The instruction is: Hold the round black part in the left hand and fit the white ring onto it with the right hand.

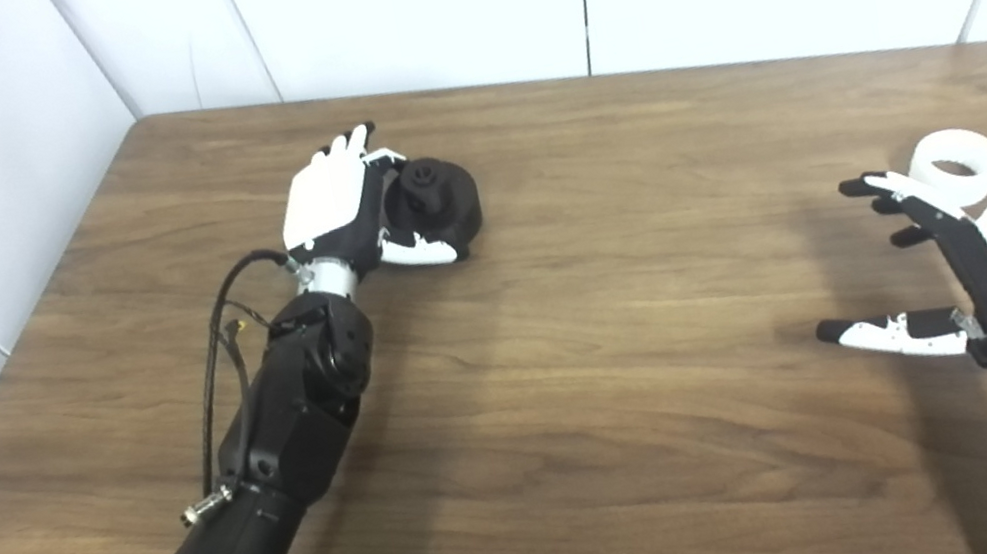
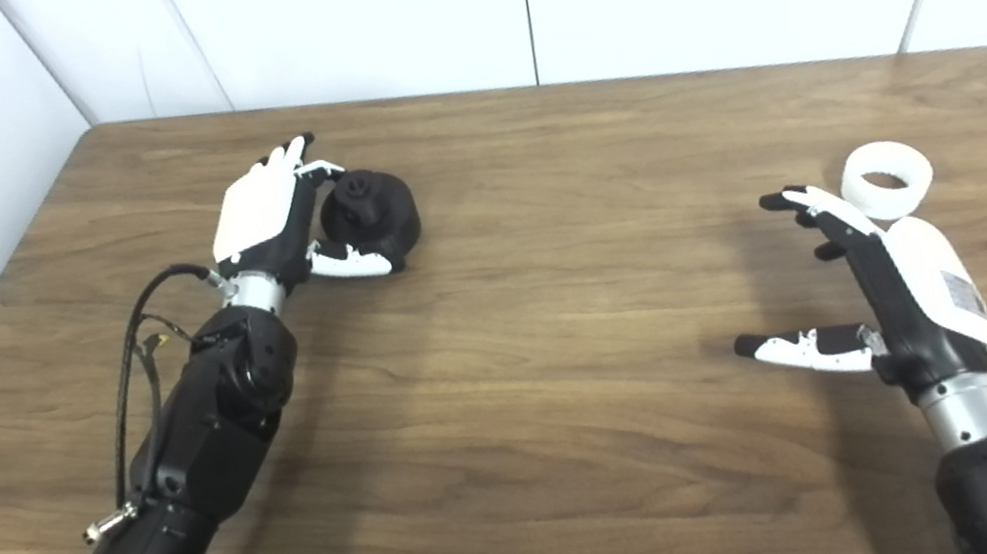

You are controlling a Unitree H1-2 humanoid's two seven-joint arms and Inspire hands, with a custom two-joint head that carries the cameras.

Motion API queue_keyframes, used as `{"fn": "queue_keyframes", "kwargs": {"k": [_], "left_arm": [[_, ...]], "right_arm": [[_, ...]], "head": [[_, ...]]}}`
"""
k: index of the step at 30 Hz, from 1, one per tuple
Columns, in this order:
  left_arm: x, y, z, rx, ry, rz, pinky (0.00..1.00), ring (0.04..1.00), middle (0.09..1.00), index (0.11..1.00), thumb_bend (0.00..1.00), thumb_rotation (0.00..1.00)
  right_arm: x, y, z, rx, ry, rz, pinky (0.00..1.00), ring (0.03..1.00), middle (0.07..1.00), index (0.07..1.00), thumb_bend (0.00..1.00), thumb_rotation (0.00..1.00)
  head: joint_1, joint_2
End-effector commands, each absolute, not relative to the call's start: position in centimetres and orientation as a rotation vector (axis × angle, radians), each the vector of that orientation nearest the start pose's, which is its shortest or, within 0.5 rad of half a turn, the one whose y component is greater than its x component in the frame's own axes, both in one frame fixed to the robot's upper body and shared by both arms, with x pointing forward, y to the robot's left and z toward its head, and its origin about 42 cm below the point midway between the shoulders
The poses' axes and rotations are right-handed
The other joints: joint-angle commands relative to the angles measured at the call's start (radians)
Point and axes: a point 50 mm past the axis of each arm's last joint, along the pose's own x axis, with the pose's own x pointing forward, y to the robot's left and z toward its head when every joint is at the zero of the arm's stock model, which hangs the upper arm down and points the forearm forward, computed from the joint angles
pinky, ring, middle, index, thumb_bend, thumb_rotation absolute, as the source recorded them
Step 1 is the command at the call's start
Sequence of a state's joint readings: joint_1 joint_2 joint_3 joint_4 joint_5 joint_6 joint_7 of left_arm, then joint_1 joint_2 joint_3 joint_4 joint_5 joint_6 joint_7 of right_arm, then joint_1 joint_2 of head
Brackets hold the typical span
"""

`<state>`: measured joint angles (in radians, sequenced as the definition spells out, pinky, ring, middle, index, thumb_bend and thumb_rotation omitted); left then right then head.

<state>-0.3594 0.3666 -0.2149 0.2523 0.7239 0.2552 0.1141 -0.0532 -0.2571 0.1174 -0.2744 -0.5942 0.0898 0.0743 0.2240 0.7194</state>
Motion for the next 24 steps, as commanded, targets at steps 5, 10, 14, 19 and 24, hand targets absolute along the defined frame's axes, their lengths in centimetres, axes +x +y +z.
{"fn": "queue_keyframes", "kwargs": {"k": [5,10,14,19,24], "left_arm": [[39.2,26.9,14.9,1.1,-0.055,0.009,1.0,1.0,1.0,0.606,0.93,0.31],[38.5,25.2,14.6,1.076,-0.065,-0.063,1.0,1.0,1.0,0.613,0.92,0.32],[37.8,23.8,14.6,1.052,-0.086,-0.122,1.0,1.0,1.0,0.608,0.91,0.31],[36.6,21.4,14.6,1.028,-0.113,-0.211,1.0,1.0,1.0,0.608,0.91,0.3],[35.5,19.4,14.4,1.028,-0.155,-0.299,1.0,1.0,1.0,0.611,0.93,0.34]], "right_arm": [[29.3,-23.7,19.8,-0.842,-0.316,0.074,0.71,0.832,0.881,0.815,0.8,0.17],[29.4,-23.6,20.0,-0.855,-0.321,0.07,0.69,0.828,0.878,0.814,0.81,0.17],[29.3,-23.6,20.3,-0.855,-0.322,0.071,0.7,0.831,0.883,0.819,0.8,0.18],[29.4,-23.6,20.5,-0.855,-0.33,0.064,0.69,0.83,0.883,0.82,0.8,0.19],[29.5,-23.5,20.6,-0.85,-0.332,0.057,0.69,0.825,0.886,0.822,0.79,0.21]], "head": [[-0.018,0.008],[-0.035,0.013],[-0.045,0.018],[-0.07,0.024],[-0.103,0.03]]}}
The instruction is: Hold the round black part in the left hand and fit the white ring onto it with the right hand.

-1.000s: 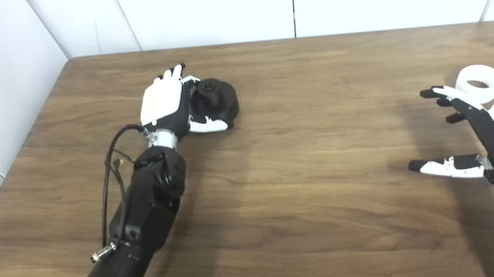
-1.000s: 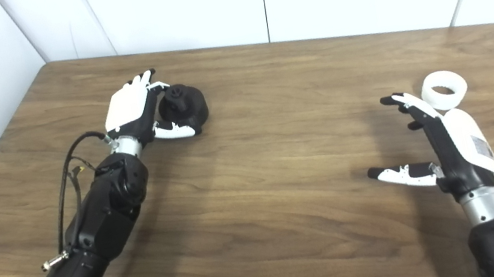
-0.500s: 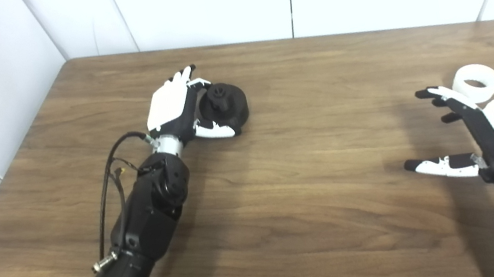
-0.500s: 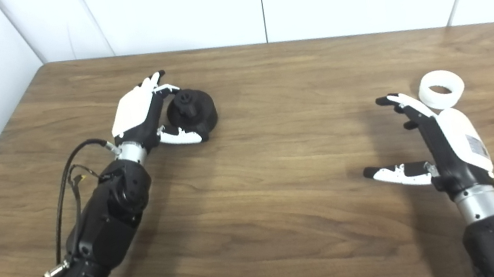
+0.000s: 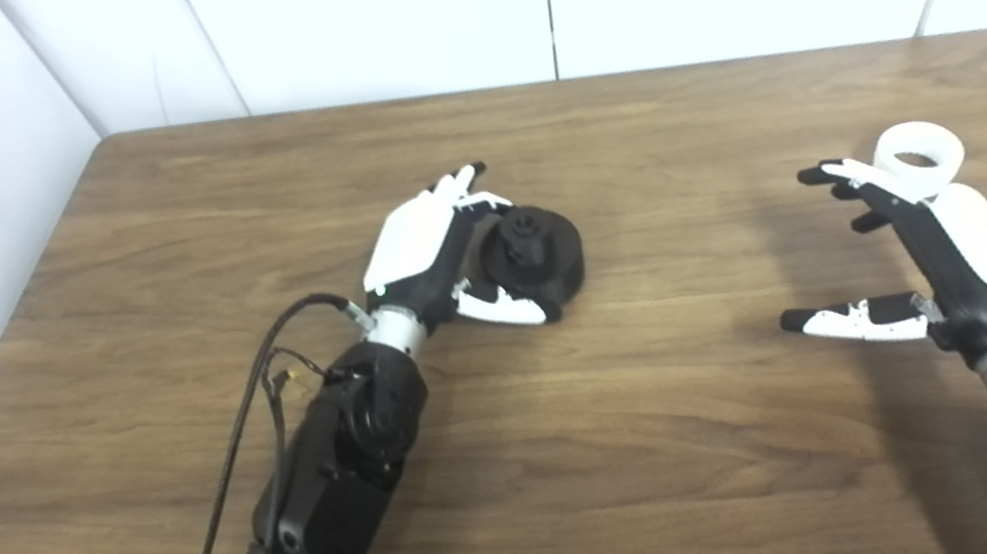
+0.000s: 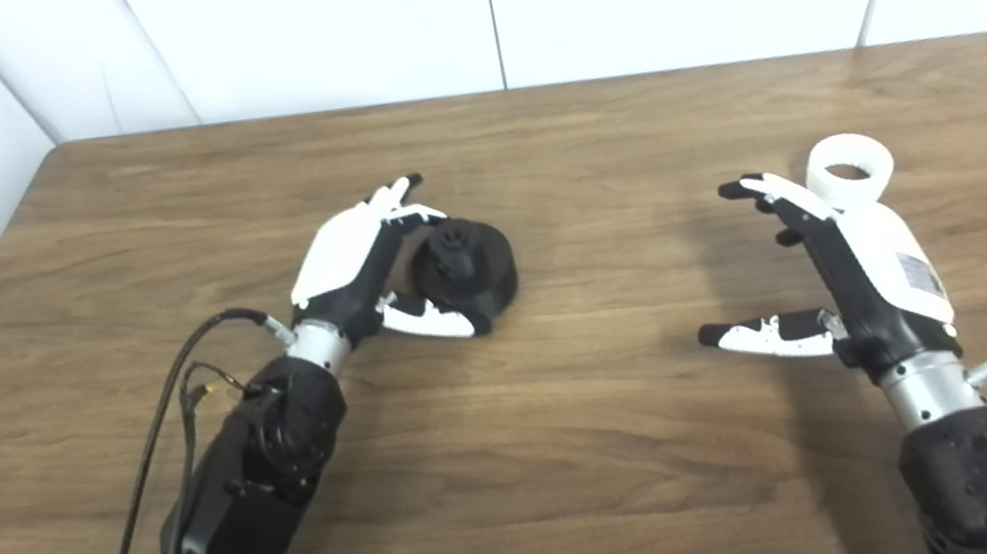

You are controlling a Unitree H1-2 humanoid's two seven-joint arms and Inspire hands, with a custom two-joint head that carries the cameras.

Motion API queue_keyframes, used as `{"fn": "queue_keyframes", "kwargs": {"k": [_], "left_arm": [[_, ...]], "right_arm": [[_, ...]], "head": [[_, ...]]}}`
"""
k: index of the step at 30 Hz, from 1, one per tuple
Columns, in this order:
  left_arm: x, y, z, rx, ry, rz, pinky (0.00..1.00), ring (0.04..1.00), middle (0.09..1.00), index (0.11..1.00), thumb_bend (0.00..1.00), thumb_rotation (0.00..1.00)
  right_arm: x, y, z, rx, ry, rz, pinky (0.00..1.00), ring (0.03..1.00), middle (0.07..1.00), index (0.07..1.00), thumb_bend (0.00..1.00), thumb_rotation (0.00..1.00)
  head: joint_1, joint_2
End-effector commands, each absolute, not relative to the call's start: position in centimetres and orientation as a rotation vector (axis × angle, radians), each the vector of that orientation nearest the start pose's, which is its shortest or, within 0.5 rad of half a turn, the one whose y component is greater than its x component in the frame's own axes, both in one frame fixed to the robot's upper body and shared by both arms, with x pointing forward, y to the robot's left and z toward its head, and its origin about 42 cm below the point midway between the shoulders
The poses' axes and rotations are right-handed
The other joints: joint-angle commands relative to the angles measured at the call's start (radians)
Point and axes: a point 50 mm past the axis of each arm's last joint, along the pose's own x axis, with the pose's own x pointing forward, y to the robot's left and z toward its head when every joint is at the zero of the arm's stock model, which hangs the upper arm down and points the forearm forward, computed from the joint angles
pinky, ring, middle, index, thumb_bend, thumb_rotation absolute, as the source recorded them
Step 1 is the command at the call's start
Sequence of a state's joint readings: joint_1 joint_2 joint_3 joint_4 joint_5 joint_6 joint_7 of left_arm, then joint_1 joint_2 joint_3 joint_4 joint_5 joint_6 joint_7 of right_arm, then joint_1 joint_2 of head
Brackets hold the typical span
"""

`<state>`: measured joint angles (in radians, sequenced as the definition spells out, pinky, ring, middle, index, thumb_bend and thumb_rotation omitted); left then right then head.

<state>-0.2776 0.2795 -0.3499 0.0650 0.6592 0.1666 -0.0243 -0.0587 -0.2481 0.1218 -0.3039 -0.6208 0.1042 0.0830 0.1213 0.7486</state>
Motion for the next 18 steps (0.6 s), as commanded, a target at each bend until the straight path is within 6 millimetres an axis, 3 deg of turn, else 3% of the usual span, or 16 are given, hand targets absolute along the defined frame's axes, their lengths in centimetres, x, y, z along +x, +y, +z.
{"fn": "queue_keyframes", "kwargs": {"k": [1,18], "left_arm": [[35.3,19.0,14.4,1.026,-0.166,-0.315,1.0,1.0,1.0,0.611,0.93,0.34],[31.1,12.7,13.9,0.963,-0.277,-0.535,1.0,1.0,1.0,0.601,0.96,0.37]], "right_arm": [[29.6,-23.4,20.7,-0.849,-0.331,0.055,0.68,0.825,0.887,0.823,0.79,0.21],[29.6,-23.4,21.3,-0.867,-0.317,0.021,0.7,0.841,0.892,0.825,0.78,0.25]], "head": [[-0.009,0.002],[-0.076,0.015]]}}
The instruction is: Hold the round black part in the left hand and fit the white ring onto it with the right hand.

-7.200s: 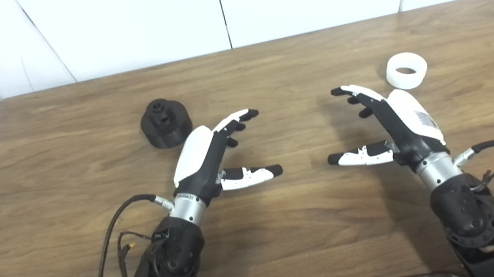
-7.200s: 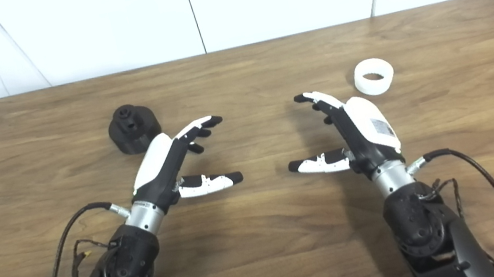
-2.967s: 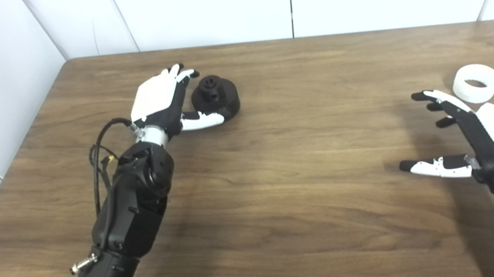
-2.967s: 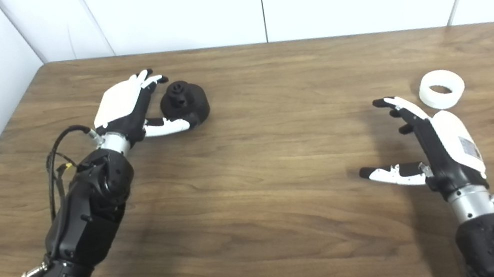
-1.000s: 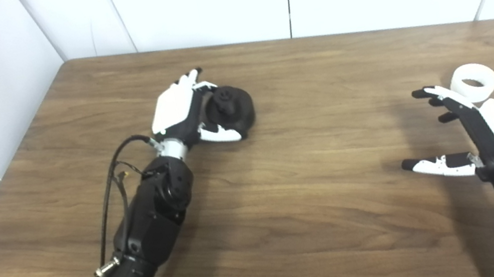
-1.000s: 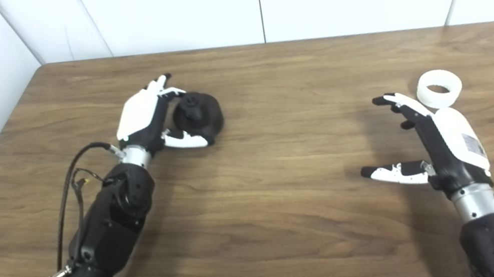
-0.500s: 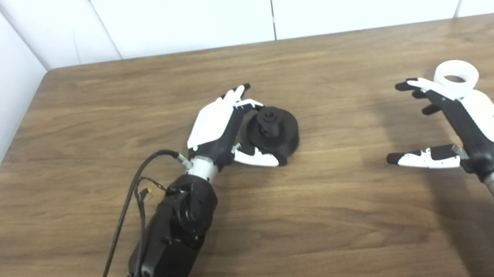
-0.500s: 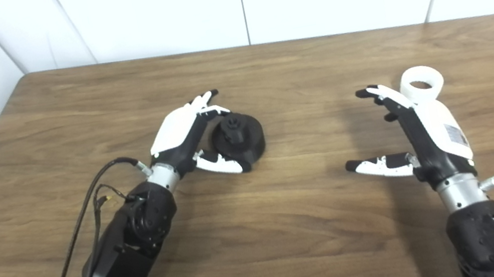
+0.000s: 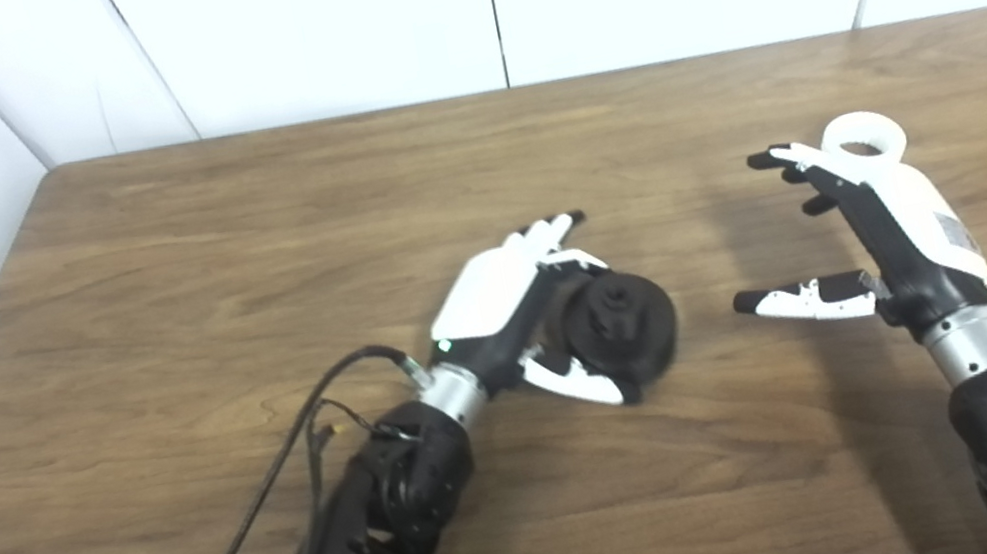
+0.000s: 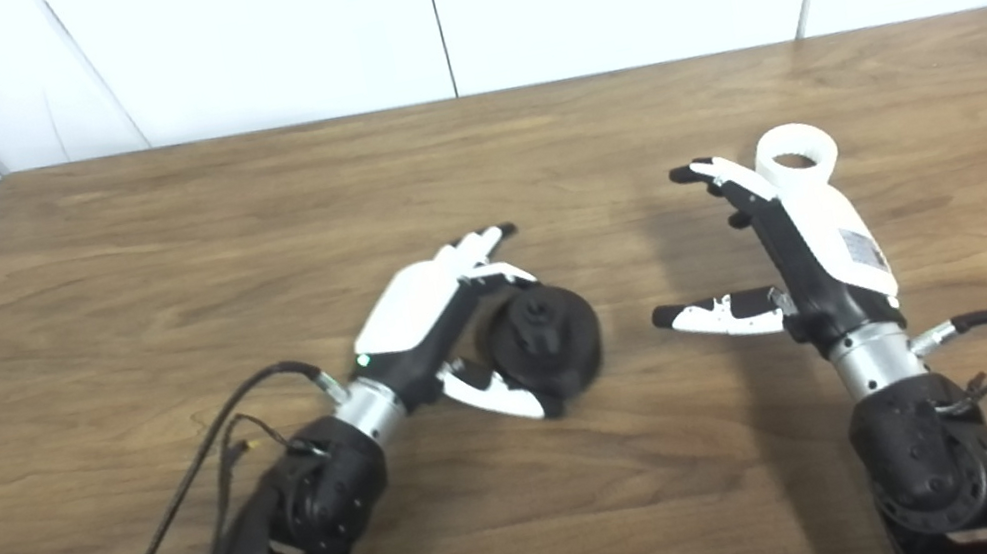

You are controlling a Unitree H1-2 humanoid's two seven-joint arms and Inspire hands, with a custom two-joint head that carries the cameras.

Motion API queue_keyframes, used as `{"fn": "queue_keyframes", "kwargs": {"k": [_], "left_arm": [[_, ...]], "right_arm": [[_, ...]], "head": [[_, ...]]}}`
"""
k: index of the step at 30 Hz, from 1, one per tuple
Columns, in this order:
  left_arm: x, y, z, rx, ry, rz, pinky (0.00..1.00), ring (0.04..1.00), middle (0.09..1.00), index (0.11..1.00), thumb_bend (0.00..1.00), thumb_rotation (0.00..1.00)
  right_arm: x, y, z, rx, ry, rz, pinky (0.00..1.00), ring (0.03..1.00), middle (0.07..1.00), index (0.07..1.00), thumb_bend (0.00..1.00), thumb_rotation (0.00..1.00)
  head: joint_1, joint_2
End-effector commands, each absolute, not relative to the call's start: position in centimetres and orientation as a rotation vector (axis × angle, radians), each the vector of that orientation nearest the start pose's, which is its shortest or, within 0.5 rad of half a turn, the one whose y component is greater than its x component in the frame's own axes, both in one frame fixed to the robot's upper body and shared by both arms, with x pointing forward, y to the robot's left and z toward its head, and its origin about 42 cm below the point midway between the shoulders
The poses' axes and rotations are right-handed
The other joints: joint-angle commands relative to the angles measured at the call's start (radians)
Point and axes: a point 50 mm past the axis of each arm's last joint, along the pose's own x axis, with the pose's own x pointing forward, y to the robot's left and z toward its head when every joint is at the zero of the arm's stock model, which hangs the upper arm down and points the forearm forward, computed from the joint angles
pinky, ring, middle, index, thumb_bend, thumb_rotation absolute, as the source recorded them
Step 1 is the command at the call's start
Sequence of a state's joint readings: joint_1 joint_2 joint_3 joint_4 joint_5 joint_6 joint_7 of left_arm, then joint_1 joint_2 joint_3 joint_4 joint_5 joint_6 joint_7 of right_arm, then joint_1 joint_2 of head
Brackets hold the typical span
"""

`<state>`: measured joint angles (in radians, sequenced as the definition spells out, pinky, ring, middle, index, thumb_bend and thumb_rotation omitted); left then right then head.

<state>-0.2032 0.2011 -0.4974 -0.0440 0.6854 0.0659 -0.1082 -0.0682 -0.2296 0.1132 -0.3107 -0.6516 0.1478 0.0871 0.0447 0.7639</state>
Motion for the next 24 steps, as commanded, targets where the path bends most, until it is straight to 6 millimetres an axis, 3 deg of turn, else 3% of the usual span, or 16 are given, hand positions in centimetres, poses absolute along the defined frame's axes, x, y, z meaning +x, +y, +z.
{"fn": "queue_keyframes", "kwargs": {"k": [1,12,18,24], "left_arm": [[31.0,12.6,13.8,0.962,-0.277,-0.539,1.0,1.0,1.0,0.601,0.97,0.38],[31.3,14.8,14.0,0.981,-0.269,-0.546,1.0,1.0,1.0,0.606,0.96,0.36],[31.5,15.1,14.0,0.978,-0.274,-0.549,1.0,1.0,1.0,0.607,0.95,0.34],[31.7,15.2,14.0,0.976,-0.273,-0.549,1.0,1.0,1.0,0.606,0.95,0.35]], "right_arm": [[29.6,-23.3,21.3,-0.872,-0.32,0.018,0.7,0.84,0.891,0.824,0.78,0.25],[29.4,-22.2,20.5,-0.841,-0.303,-0.005,0.71,0.836,0.887,0.827,0.79,0.28],[29.3,-22.6,20.6,-0.864,-0.3,-0.032,0.7,0.827,0.883,0.824,0.79,0.28],[29.9,-24.5,22.3,-0.893,-0.311,-0.107,0.72,0.84,0.897,0.836,0.78,0.29]], "head": [[-0.019,0.002],[-0.236,-0.011],[-0.252,-0.014],[-0.277,-0.019]]}}
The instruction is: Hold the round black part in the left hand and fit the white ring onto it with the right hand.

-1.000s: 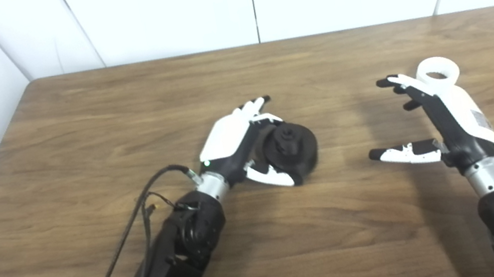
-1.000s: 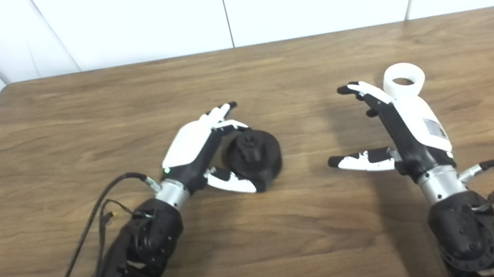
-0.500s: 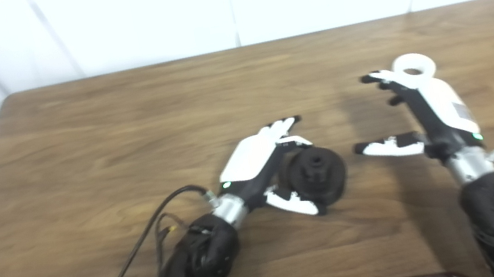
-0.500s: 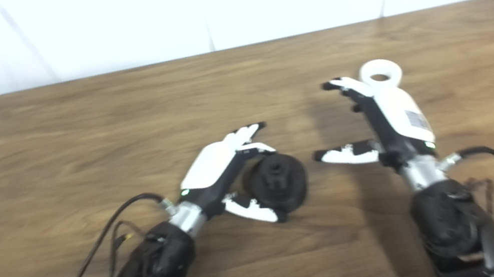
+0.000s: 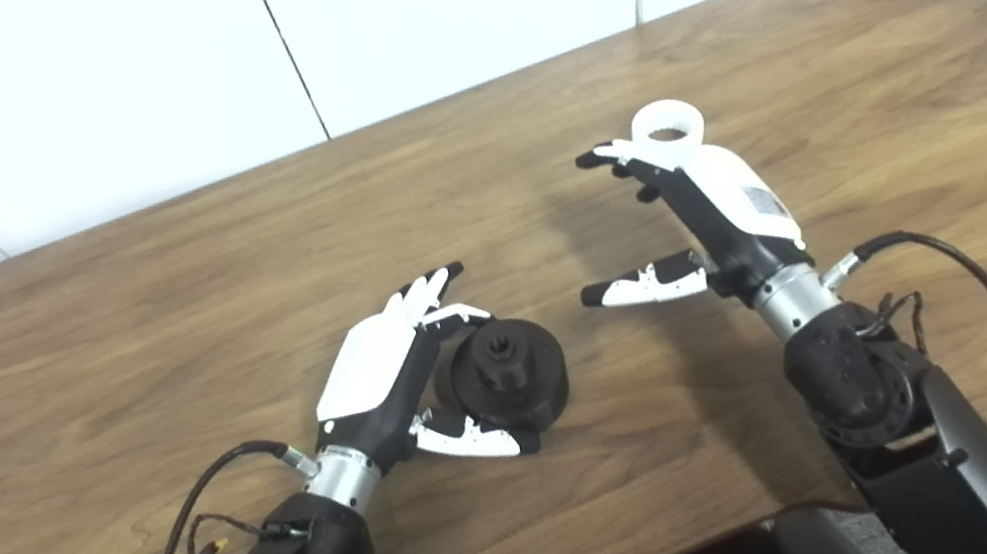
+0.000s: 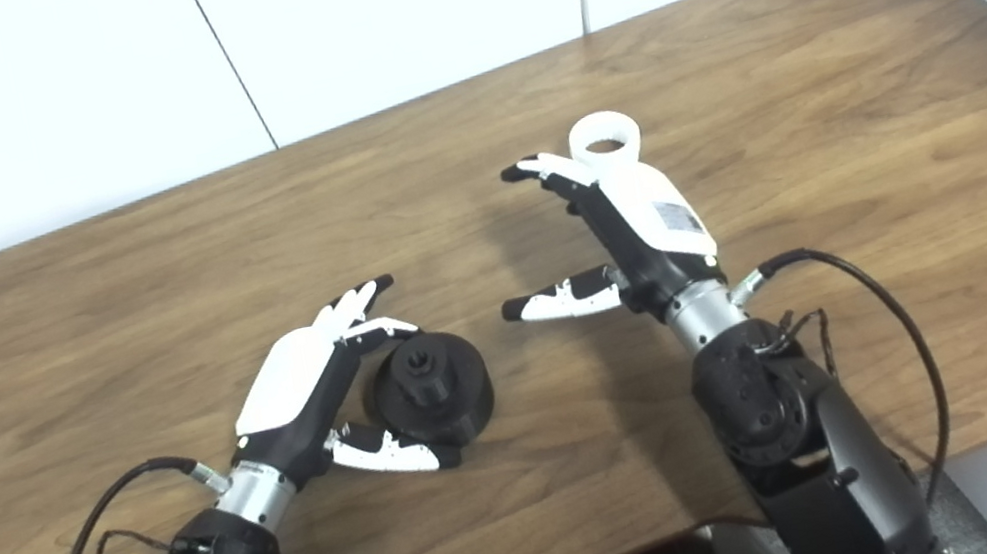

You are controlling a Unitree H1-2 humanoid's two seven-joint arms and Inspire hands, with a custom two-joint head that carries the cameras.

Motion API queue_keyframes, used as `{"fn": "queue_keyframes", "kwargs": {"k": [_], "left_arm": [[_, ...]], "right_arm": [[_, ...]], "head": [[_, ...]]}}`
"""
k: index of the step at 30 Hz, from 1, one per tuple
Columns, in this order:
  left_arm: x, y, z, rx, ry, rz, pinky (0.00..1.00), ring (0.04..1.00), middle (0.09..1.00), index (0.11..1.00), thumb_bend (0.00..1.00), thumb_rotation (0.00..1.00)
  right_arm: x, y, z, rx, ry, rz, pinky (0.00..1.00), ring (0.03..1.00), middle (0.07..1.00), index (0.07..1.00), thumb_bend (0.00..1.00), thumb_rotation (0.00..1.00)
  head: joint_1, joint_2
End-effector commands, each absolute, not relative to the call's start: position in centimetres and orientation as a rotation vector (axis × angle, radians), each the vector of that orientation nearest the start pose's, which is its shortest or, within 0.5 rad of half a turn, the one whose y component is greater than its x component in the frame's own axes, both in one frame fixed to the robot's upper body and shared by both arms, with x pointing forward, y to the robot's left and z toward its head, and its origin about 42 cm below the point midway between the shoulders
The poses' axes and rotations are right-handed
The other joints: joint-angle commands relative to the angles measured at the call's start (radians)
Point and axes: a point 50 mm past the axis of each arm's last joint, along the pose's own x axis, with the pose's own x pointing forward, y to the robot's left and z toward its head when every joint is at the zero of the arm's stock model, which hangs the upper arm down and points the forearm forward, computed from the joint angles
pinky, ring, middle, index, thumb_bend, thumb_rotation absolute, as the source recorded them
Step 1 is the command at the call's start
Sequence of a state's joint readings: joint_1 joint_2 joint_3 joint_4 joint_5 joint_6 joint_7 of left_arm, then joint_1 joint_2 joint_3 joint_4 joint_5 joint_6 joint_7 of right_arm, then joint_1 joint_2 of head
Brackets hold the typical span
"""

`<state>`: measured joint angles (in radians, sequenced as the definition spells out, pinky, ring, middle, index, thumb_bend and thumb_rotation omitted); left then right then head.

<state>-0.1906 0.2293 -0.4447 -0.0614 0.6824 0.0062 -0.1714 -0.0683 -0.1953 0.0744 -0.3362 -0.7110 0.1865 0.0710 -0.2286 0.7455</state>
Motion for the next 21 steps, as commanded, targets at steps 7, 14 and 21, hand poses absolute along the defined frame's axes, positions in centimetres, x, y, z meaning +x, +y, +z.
{"fn": "queue_keyframes", "kwargs": {"k": [7,14,21], "left_arm": [[31.8,15.7,14.1,0.971,-0.278,-0.542,1.0,1.0,1.0,0.609,0.95,0.34],[31.8,15.9,14.1,0.964,-0.271,-0.539,1.0,1.0,1.0,0.609,0.95,0.33],[31.7,15.9,14.0,0.967,-0.271,-0.542,1.0,1.0,1.0,0.609,0.94,0.33]], "right_arm": [[31.7,-27.4,25.1,-0.989,-0.365,-0.224,0.73,0.865,0.913,0.83,0.77,0.29],[34.6,-30.2,27.6,-1.096,-0.357,-0.276,0.66,0.859,0.929,0.823,0.8,0.32],[36.3,-31.7,28.0,-1.138,-0.286,-0.297,0.73,0.917,0.962,0.822,0.84,0.37]], "head": [[-0.021,-0.002],[-0.031,-0.005],[-0.021,-0.005]]}}
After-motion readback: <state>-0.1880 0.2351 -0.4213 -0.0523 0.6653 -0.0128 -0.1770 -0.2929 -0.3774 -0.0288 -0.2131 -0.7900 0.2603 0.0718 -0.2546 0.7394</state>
